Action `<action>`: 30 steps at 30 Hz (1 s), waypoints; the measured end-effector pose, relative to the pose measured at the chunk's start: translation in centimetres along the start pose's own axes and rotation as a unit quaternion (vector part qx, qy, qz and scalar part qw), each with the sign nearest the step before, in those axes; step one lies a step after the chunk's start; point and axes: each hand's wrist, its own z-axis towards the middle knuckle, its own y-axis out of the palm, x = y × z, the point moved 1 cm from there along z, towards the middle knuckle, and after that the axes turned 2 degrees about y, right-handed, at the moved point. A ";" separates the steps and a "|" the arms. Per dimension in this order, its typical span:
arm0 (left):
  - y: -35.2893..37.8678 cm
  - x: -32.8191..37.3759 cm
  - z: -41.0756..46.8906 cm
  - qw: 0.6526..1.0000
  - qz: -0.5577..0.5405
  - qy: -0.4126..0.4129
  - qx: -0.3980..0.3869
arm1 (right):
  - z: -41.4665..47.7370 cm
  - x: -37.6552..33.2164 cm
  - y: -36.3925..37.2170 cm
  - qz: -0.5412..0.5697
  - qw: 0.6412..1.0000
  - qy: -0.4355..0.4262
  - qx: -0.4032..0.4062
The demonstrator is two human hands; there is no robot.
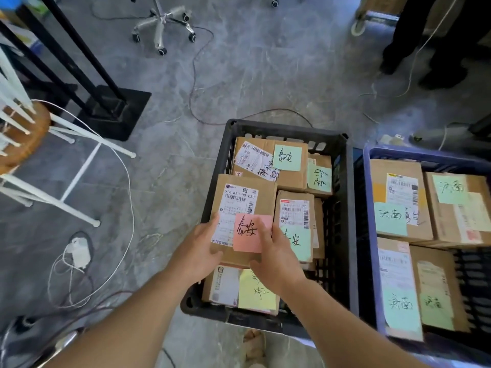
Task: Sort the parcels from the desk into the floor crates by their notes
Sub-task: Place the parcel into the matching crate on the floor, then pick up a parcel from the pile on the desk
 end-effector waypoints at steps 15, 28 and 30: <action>-1.4 3.1 -0.6 0.990 0.137 -0.013 0.020 | -1.6 0.0 -7.1 -0.175 0.983 0.048 -0.001; -0.5 17.9 -8.2 0.957 0.204 0.187 0.090 | -16.3 2.7 -15.7 -0.226 0.961 0.072 0.140; 0.3 20.2 -10.0 0.949 0.221 0.206 0.093 | -19.2 4.2 -16.7 -0.230 0.957 0.084 0.157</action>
